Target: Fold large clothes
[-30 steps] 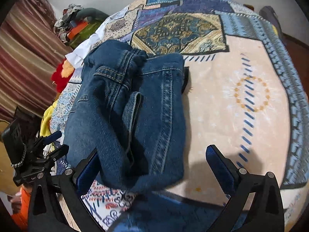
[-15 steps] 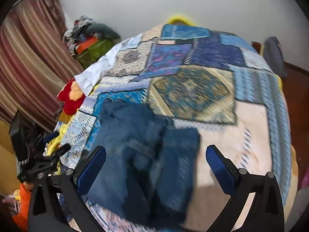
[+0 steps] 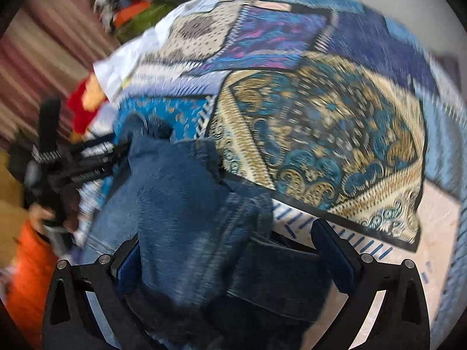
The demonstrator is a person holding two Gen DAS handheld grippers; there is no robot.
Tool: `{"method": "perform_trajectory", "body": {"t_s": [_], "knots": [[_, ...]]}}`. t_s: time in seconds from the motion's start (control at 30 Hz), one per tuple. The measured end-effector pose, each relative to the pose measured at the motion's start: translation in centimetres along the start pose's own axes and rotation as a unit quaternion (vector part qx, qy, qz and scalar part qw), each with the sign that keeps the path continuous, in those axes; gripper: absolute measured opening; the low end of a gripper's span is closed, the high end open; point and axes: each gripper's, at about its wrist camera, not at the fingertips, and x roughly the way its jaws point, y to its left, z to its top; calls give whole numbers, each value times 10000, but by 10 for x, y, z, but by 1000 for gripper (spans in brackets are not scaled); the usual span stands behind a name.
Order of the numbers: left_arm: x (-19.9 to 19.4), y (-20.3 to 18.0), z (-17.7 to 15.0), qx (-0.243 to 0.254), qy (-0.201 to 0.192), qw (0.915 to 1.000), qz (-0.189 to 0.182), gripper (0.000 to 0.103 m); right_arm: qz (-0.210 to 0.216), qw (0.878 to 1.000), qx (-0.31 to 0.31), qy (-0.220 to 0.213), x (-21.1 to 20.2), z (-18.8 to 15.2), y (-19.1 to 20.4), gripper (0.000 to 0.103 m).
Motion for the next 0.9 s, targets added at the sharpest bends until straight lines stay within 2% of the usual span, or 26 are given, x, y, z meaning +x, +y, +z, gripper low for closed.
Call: {"method": "perform_trajectory", "body": {"t_s": [0.07,0.17,0.23,0.33,0.4,0.53,0.6,0.63,0.67,0.73,0.83,0.9], "knots": [[-15,6,-1,-56,-70,10000,3,87,-77,9999,79,-23,-6,-6,-5,103],[-48,9,-6,183,-343,9981,483,87,-480,9981,-218,-306,-26,-17,10,103],[-64,9,-8,352,-406,9975,464,87,-622,9960,-377,-522,-44,-22,19,103],[-87,5,-23,548,-399,9973,265,87,-486,9951,-341,-785,-72,-29,32,103],[-98,0,-37,612,-312,9976,83,87,-183,9968,-257,-738,-78,-34,40,103],[-108,-12,-67,538,-89,9978,-378,87,-28,9992,-334,-235,-56,-52,52,103],[-108,-16,-84,397,85,9970,-659,87,-282,9975,-639,52,-39,-61,53,103],[-108,-16,-91,326,161,9962,-788,87,-591,9949,-800,145,-31,-67,51,103],[-105,-16,-100,223,264,9947,-966,87,-698,9937,-859,149,-28,-71,48,103],[-97,-15,-109,48,437,9922,-1170,88,-444,9967,-664,145,-29,-76,34,103],[-71,-5,-122,-582,900,9812,-1603,92,140,9992,65,372,-22,-79,10,103],[-55,5,-128,-1260,1108,9653,-2001,95,522,9961,445,554,-11,-80,-3,103]]}}
